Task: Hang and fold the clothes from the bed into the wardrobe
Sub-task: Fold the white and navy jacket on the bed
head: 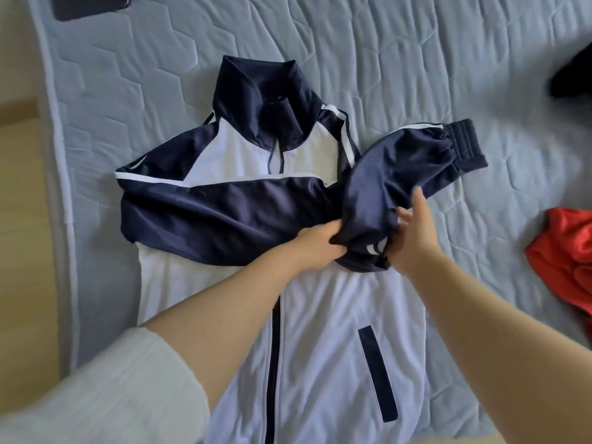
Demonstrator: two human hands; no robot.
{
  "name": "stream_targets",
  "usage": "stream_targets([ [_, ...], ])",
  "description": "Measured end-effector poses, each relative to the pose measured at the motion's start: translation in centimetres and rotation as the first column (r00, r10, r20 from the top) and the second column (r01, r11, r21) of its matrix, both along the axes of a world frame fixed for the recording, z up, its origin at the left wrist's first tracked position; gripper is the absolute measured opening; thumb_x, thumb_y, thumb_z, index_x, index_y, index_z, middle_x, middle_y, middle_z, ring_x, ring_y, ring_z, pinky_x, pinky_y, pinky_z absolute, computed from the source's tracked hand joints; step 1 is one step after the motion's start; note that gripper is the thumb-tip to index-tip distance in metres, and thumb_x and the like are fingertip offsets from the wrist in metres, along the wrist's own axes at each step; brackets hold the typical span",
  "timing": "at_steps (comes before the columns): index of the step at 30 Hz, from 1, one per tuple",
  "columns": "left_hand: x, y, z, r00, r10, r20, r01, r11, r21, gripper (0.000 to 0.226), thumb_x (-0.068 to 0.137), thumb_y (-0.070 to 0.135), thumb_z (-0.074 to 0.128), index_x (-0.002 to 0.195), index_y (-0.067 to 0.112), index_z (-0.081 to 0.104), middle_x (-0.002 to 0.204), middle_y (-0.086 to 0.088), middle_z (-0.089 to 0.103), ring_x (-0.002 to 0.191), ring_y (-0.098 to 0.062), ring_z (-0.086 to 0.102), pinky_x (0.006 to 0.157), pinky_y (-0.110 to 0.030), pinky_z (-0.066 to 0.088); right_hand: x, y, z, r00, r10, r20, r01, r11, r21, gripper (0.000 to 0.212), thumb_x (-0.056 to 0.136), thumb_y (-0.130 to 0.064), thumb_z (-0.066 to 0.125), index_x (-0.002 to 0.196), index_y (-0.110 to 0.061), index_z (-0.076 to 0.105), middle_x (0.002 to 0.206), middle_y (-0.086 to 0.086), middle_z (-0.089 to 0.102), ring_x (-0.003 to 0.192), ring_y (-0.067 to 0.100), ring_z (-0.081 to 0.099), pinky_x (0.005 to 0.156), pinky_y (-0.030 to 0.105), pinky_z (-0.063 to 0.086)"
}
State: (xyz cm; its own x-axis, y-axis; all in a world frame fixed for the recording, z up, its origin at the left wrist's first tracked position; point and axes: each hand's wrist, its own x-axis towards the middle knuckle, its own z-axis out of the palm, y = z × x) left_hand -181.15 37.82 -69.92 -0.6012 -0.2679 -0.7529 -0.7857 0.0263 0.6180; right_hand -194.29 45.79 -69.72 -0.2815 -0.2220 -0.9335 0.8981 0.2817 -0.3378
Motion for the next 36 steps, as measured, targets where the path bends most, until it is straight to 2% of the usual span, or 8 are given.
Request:
stream_targets([
  [6, -1.0, -0.1, 2.1, 0.919, 0.355, -0.172, -0.327, 0.930, 0.169, 0.041, 0.092, -0.006, 0.041, 0.128, 0.009, 0.053, 0.101, -0.003, 0.059, 0.084, -0.008, 0.054, 0.065, -0.005, 0.041, -1.7, -3.6, 2.8, 0.887, 0.189, -0.422, -0.156, 0.981, 0.113, 0.016, 0.086, -0.015, 0.059, 0.101, -0.019, 0.059, 0.085, -0.003, 0.060, 0.071, 0.002, 0.061, 0.075, 0.018, 0.049],
  [9, -0.2, -1.2, 3.5, 0.765, 0.623, -0.163, -0.544, 0.760, 0.355, 0.039, 0.092, 0.002, 0.047, 0.122, 0.025, 0.054, 0.114, 0.007, 0.058, 0.103, -0.007, 0.055, 0.085, -0.022, 0.044, -1.1, -4.3, 5.5, 0.278, 0.479, -0.833, -0.372, 0.853, 0.366, 0.054, 0.077, -0.001, 0.039, 0.117, -0.038, 0.042, 0.098, -0.010, 0.058, 0.074, 0.010, 0.052, 0.061, 0.023, 0.042],
  [14, 3.9, -3.8, 4.4, 0.232, 0.971, 0.058, -0.762, 0.144, 0.631, 0.047, 0.092, 0.052, 0.041, 0.131, 0.028, 0.048, 0.130, -0.001, 0.055, 0.115, -0.022, 0.054, 0.086, -0.038, 0.046, 4.3, -4.5, 6.9, -0.630, 0.273, -0.727, -0.515, 0.553, 0.654, 0.032, 0.071, -0.002, 0.048, 0.088, -0.019, 0.068, 0.078, -0.001, 0.068, 0.083, 0.030, 0.058, 0.074, 0.035, 0.030],
  [18, 7.3, -4.9, 4.1, 0.070, 0.994, 0.081, -0.759, 0.000, 0.651, 0.059, 0.080, 0.074, 0.037, 0.114, 0.032, 0.060, 0.121, -0.002, 0.064, 0.110, -0.024, 0.060, 0.089, -0.043, 0.048, 8.3, -0.2, 3.6, -0.858, 0.233, -0.457, -0.493, -0.124, 0.861, 0.029, 0.068, -0.011, 0.065, 0.089, -0.030, 0.070, 0.104, -0.009, 0.066, 0.119, 0.025, 0.051, 0.094, 0.032, 0.032],
  [21, 8.7, -4.3, 3.1, 0.162, 0.986, 0.035, -0.896, 0.132, 0.423, 0.026, 0.091, 0.045, 0.051, 0.110, 0.028, 0.058, 0.110, 0.003, 0.066, 0.107, -0.019, 0.061, 0.081, -0.034, 0.050, 9.4, 1.9, 1.6, -0.695, 0.556, -0.456, -0.687, -0.325, 0.650, 0.031, 0.086, -0.019, 0.052, 0.116, -0.028, 0.059, 0.128, -0.009, 0.049, 0.133, 0.022, 0.027, 0.101, 0.033, 0.019],
  [26, 9.2, -4.3, 2.7, 0.203, 0.979, 0.009, -0.933, 0.190, 0.306, 0.033, 0.090, -0.006, 0.045, 0.112, 0.015, 0.056, 0.093, -0.005, 0.065, 0.084, -0.014, 0.064, 0.076, -0.028, 0.053, 8.2, 1.9, 1.5, -0.041, 0.807, -0.590, -0.689, 0.404, 0.601, 0.048, 0.082, -0.010, 0.050, 0.129, -0.018, 0.041, 0.101, 0.005, 0.061, 0.093, 0.031, 0.056, 0.073, 0.037, 0.043],
  [32, 10.9, -6.7, 5.0, 0.240, 0.968, -0.075, -0.751, 0.234, 0.617, 0.030, 0.078, -0.005, 0.045, 0.100, 0.013, 0.054, 0.088, -0.003, 0.067, 0.082, -0.014, 0.063, 0.076, -0.025, 0.054, 3.9, 0.2, 2.3, 0.031, 0.923, -0.385, -0.561, 0.334, 0.757, 0.040, 0.087, -0.007, 0.039, 0.123, -0.021, 0.045, 0.096, 0.011, 0.057, 0.084, 0.031, 0.045, 0.069, 0.033, 0.035],
  [36, 13.5, -9.0, 6.0, 0.411, 0.898, -0.154, -0.808, 0.438, 0.394, 0.031, 0.088, -0.011, 0.034, 0.089, 0.011, 0.055, 0.072, 0.004, 0.068, 0.076, -0.011, 0.060, 0.069, -0.021, 0.053, 1.1, -1.6, 3.7, 0.217, 0.688, -0.692, -0.309, 0.721, 0.620, 0.039, 0.084, -0.003, 0.033, 0.114, -0.018, 0.054, 0.114, 0.013, 0.058, 0.111, 0.033, 0.048, 0.076, 0.031, 0.031],
])
